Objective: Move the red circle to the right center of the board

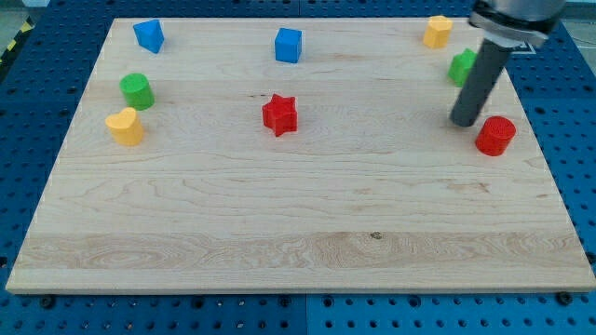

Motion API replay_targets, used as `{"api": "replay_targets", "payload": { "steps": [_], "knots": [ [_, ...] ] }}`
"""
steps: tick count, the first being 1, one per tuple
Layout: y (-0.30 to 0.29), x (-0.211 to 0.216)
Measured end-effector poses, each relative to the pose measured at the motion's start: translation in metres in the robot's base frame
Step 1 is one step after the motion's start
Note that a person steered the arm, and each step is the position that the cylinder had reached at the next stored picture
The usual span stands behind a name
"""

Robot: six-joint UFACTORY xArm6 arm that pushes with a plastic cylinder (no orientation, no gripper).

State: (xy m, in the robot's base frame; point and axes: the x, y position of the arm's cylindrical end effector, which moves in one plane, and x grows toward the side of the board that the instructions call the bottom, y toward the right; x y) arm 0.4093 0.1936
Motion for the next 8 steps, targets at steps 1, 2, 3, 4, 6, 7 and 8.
{"api": "replay_targets", "payload": {
  "steps": [1, 2, 3, 4, 6, 7, 8],
  "knots": [
    [-0.042, 0.019],
    [-0.037, 0.059],
    [-0.011, 0.061],
    [-0.008, 0.061],
    [0.032, 0.047],
    [0.034, 0.046],
    [0.031, 0.065]
  ]
}}
